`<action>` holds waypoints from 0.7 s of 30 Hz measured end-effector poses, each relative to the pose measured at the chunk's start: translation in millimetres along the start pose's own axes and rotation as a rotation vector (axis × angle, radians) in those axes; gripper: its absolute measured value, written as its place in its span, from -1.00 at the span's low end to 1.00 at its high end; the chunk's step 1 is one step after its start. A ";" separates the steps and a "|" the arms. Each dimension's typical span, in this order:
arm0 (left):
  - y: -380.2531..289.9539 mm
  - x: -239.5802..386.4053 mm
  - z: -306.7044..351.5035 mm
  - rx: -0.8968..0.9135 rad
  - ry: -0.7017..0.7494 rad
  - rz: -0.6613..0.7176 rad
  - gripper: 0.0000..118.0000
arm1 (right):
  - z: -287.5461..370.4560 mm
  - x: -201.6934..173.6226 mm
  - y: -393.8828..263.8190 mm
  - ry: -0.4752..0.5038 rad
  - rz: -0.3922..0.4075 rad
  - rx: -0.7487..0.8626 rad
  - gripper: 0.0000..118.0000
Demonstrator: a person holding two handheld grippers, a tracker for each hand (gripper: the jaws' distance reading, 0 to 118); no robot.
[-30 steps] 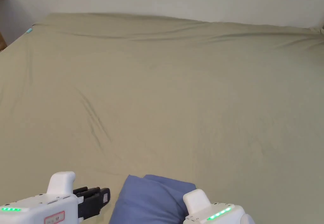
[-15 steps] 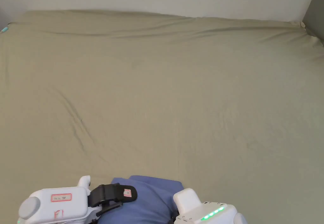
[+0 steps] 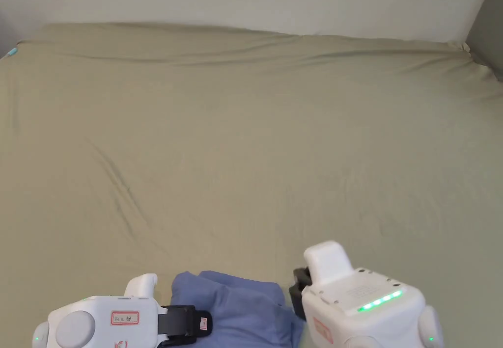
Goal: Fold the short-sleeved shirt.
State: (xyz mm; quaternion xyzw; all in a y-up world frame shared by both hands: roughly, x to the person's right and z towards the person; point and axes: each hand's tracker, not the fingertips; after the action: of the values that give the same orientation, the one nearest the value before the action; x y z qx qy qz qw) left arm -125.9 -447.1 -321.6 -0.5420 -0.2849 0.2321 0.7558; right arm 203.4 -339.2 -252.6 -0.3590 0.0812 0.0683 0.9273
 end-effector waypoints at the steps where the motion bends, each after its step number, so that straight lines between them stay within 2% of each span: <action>1: -1.1 3.1 4.1 0.006 0.005 -0.010 -0.48 | 9.8 -1.8 10.3 -0.029 0.012 0.038 -1.00; 4: -0.4 10.7 21.0 0.026 0.025 -0.046 -0.48 | 40.6 -0.8 36.3 -0.117 0.043 0.141 -1.00; 8: 3.3 16.1 44.7 0.054 0.215 -0.139 -0.48 | 70.9 -14.8 62.1 -0.177 0.047 0.245 -1.00; 12: 3.8 -0.1 72.3 0.100 0.245 -0.105 -0.48 | 87.8 -42.1 78.3 -0.198 0.070 0.312 -1.00; 16: 7.1 -20.1 103.1 0.156 0.383 -0.147 -0.48 | 85.9 -52.9 87.3 -0.197 0.065 0.354 -1.00; 21: 10.6 -50.6 143.5 0.182 0.508 -0.134 -0.49 | 77.6 -72.0 92.8 -0.185 0.076 0.363 -1.00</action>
State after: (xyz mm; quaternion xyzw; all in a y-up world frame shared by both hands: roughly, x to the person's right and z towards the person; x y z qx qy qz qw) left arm -261.2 -378.7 -304.8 -0.4925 -0.0994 0.0630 0.8623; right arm 123.8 -223.5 -242.4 -0.1747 0.0200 0.1201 0.9771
